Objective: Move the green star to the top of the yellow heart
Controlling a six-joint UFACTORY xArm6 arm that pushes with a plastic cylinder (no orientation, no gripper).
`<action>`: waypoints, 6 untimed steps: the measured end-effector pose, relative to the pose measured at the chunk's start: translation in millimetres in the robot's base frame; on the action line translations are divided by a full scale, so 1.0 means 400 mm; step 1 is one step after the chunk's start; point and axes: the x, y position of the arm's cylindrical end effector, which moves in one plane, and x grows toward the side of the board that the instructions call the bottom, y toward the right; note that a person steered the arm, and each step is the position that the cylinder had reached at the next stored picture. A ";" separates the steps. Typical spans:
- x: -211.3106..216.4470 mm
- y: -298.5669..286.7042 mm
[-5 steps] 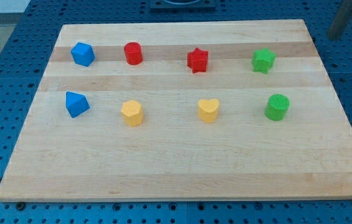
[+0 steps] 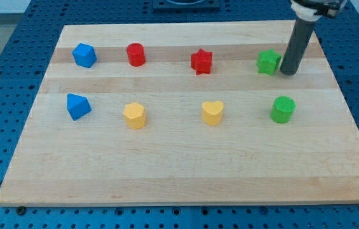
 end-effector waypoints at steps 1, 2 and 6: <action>-0.050 -0.033; -0.002 -0.204; 0.158 -0.215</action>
